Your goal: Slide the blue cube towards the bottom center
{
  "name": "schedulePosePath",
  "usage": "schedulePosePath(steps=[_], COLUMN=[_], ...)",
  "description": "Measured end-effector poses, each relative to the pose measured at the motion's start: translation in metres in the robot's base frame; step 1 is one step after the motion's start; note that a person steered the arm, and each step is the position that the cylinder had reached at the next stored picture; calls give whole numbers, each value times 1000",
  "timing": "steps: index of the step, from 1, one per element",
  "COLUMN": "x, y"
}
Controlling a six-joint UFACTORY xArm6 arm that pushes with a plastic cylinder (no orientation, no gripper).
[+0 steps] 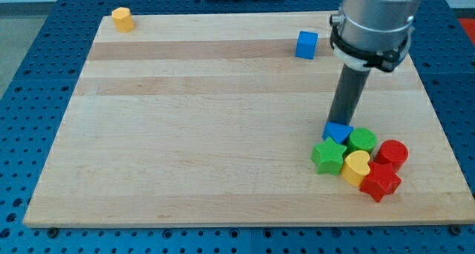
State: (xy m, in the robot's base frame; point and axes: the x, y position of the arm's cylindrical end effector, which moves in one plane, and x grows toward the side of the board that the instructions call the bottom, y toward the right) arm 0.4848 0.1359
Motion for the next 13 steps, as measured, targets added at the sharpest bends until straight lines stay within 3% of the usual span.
schedulePosePath(steps=[2,3,4,5,6,7,9,13], x=[0,-58,-145,-236,-276,-273,-224,-189], y=[-1,21,58,15,-66,-61,-13,-31])
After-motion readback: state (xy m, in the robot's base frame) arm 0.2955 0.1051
